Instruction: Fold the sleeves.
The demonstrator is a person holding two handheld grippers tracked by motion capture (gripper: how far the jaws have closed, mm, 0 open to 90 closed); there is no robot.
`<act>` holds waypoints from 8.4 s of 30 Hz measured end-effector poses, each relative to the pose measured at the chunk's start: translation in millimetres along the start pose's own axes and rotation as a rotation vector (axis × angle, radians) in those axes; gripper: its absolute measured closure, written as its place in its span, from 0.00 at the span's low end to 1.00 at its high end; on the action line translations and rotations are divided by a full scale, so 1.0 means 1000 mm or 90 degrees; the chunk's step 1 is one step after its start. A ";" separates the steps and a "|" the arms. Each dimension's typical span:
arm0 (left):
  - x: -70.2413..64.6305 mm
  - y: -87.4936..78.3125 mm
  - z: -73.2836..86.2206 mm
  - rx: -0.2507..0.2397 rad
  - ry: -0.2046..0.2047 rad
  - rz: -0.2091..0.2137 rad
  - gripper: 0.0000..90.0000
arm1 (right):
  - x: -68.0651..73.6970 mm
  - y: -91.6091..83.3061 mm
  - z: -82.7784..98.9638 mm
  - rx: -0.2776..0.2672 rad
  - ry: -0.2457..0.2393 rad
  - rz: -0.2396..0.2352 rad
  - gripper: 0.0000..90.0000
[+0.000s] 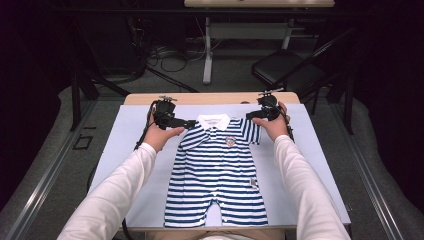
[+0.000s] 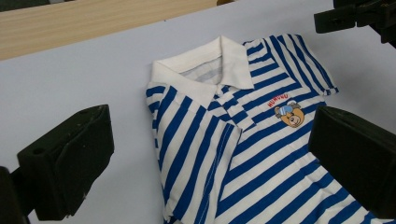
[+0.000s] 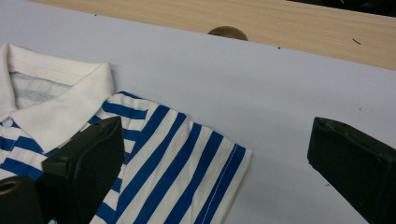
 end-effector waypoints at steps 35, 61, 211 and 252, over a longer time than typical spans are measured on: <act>-0.003 -0.009 -0.001 -0.010 0.006 -0.003 0.01 | -0.024 0.031 0.008 0.067 0.014 -0.004 0.66; -0.001 -0.010 0.000 -0.009 0.000 -0.009 0.01 | -0.019 0.041 0.015 0.070 0.014 -0.016 0.80; 0.007 -0.012 0.006 -0.022 -0.013 -0.014 0.02 | 0.137 -0.009 0.031 0.035 -0.202 -0.172 0.99; 0.009 -0.006 0.009 -0.008 -0.020 -0.019 0.02 | 0.123 -0.018 0.019 0.017 -0.143 -0.163 0.18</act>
Point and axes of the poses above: each handheld gripper's, and its own axes: y roughly forward along the jaws, z roughly out of its underside, x roughly to its left, the point moved 3 cm from there along y, roughly forward along the jaws, and after that the axes turned 13 degrees about z, right-handed, at the moved point
